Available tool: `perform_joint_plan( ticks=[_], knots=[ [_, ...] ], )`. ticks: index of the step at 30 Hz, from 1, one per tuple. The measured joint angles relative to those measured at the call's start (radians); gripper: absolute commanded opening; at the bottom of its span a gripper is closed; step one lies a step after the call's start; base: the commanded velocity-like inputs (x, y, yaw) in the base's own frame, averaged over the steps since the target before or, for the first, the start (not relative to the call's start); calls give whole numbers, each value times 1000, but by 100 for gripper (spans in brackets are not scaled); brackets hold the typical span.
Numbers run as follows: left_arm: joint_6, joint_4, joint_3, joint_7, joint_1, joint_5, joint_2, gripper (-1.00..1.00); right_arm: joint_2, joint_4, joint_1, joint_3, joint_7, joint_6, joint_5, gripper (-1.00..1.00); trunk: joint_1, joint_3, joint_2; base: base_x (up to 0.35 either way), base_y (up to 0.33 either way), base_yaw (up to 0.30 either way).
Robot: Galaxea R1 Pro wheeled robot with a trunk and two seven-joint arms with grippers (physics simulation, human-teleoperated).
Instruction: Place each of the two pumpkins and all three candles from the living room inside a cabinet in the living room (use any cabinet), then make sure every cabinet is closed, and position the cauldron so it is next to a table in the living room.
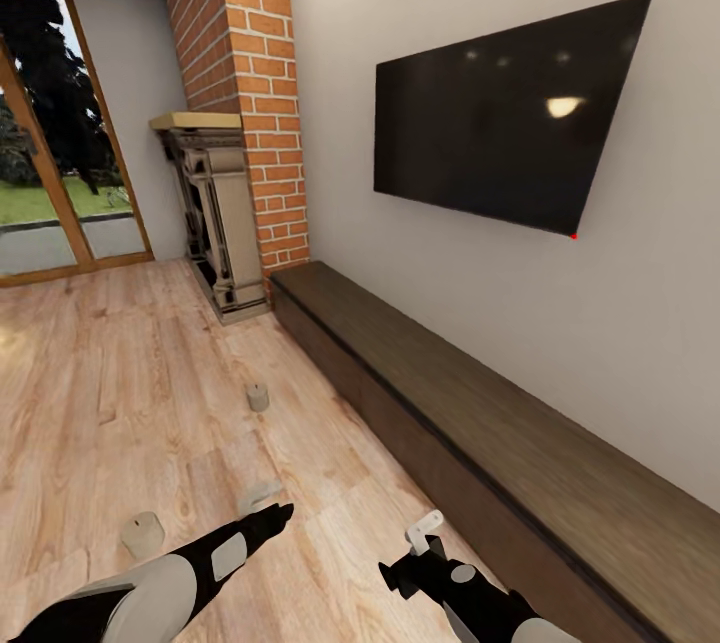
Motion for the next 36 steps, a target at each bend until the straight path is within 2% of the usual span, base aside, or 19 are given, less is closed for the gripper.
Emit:
perform_joint_plan(
  ticks=[36],
  knots=[
    [0,0,0,0,0,2,0,100,0,0,0,-2,-2,0,0,100,0,50,0,0,0,165]
  ],
)
